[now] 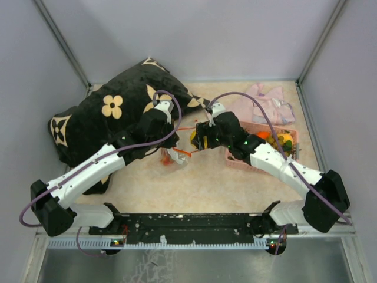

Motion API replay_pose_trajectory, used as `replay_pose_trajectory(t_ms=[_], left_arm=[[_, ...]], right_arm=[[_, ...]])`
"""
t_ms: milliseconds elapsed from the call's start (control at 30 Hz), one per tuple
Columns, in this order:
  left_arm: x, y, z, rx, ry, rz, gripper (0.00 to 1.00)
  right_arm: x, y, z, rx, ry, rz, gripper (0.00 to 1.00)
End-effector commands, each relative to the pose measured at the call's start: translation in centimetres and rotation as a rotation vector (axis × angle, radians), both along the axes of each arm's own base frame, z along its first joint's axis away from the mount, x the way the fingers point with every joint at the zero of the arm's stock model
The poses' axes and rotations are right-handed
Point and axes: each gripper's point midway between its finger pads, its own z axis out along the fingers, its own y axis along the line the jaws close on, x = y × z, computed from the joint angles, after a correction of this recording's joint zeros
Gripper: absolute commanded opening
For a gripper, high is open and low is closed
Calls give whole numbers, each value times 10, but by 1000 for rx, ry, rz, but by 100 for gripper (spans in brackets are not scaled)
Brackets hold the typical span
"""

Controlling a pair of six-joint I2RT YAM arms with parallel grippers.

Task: Place the food in the zip-top bag and seal the zipper
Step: Place the fake fruit in the zipper food storage bag.

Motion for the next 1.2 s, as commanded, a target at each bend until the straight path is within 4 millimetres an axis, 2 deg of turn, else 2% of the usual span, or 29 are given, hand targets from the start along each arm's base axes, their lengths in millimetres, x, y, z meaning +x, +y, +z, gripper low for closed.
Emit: replay_pose_trajectory(t_ms=[0, 267, 500, 633, 767, 967, 1167], left_arm=[[2, 4, 14, -28, -41, 10, 0], [2, 2, 11, -29, -30, -2, 0], [2, 1, 12, -33, -32, -6, 0], [1, 1, 12, -32, -31, -7, 0], [1, 1, 12, -33, -33, -7, 0], [1, 1, 13, -37, -34, -10, 0], [1, 1, 15, -41, -39, -12, 0]], right_arm=[[11, -9, 16, -53, -59, -48, 45], [-5, 29, 36, 109, -64, 137, 51], [-14, 46, 36, 159, -49, 238, 56], [-18, 50, 33, 168, -46, 271, 61], [-19, 50, 29, 160, -41, 276, 72], [-19, 49, 28, 152, -34, 273, 78], [-18, 51, 33, 161, -31, 278, 78]])
